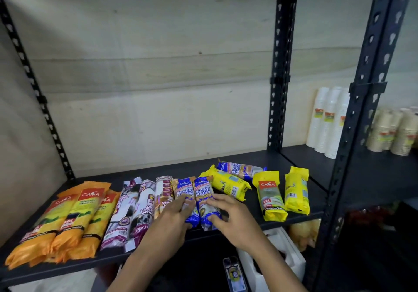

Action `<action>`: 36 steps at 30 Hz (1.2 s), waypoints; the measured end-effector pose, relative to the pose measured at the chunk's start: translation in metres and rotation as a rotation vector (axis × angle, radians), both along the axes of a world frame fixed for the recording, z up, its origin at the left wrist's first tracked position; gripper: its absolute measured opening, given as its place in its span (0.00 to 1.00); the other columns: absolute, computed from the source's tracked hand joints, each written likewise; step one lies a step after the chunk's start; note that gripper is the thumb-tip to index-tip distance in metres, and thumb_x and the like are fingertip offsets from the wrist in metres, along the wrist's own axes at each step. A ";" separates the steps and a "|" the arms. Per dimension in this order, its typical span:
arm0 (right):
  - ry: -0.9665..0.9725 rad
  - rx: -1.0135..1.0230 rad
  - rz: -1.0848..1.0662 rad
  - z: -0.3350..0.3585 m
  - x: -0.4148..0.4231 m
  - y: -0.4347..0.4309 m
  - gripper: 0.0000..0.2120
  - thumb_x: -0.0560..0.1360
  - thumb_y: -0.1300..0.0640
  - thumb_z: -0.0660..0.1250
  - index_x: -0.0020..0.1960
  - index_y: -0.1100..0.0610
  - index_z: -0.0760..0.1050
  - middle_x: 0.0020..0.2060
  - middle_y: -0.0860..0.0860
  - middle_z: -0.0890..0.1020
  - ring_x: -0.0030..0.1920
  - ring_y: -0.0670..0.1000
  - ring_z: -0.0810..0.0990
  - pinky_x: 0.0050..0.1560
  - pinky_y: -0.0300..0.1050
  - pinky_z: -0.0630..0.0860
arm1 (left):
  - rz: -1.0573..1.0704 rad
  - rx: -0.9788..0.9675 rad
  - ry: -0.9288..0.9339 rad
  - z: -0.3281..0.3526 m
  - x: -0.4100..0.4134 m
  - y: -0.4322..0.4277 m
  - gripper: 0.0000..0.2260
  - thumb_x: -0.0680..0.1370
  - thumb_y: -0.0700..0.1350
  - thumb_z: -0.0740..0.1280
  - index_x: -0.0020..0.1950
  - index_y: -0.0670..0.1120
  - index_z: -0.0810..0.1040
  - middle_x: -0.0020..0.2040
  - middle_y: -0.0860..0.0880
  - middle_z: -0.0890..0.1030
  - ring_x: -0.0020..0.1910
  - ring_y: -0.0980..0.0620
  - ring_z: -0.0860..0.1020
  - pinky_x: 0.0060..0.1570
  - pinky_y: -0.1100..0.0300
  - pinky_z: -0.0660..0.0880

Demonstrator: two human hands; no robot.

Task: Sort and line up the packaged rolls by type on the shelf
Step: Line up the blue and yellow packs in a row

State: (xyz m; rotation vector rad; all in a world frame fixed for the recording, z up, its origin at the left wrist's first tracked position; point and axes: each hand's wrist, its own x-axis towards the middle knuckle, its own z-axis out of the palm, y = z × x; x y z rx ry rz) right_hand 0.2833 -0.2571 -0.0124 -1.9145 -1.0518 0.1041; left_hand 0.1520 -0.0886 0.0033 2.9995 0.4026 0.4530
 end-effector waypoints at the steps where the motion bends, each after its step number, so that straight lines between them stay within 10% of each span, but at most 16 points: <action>1: 0.000 0.002 -0.001 -0.001 0.000 0.001 0.20 0.77 0.55 0.70 0.69 0.47 0.77 0.70 0.41 0.72 0.68 0.41 0.71 0.64 0.45 0.76 | 0.002 -0.003 0.001 -0.003 0.000 0.002 0.28 0.78 0.47 0.69 0.76 0.55 0.65 0.78 0.48 0.61 0.74 0.43 0.64 0.61 0.36 0.73; 10: -0.068 -0.127 0.105 0.019 0.010 -0.010 0.23 0.76 0.42 0.69 0.70 0.41 0.74 0.68 0.38 0.72 0.67 0.36 0.69 0.67 0.36 0.69 | 0.089 -0.058 0.014 0.016 -0.001 -0.024 0.31 0.72 0.59 0.58 0.77 0.60 0.62 0.80 0.50 0.58 0.79 0.42 0.52 0.72 0.43 0.63; 16: -0.141 -0.093 -0.075 0.051 0.059 -0.035 0.17 0.77 0.41 0.66 0.63 0.44 0.79 0.57 0.41 0.80 0.60 0.43 0.77 0.60 0.48 0.77 | 0.057 -0.059 -0.243 0.030 0.041 -0.040 0.21 0.76 0.58 0.61 0.65 0.53 0.79 0.68 0.50 0.74 0.66 0.46 0.73 0.59 0.51 0.73; 21: -0.233 -0.167 -0.188 0.065 0.102 -0.046 0.09 0.79 0.48 0.68 0.57 0.46 0.82 0.54 0.46 0.79 0.56 0.46 0.77 0.52 0.41 0.71 | -0.001 -0.038 -0.121 0.033 0.089 -0.057 0.22 0.79 0.59 0.61 0.71 0.54 0.71 0.70 0.50 0.70 0.68 0.48 0.68 0.61 0.53 0.70; 36: -0.175 -0.558 -0.209 0.066 0.182 -0.008 0.26 0.78 0.47 0.65 0.75 0.46 0.66 0.71 0.55 0.70 0.67 0.57 0.72 0.59 0.53 0.76 | 0.128 0.031 0.259 0.028 0.166 -0.070 0.37 0.74 0.65 0.67 0.78 0.56 0.55 0.80 0.42 0.52 0.75 0.34 0.58 0.68 0.42 0.65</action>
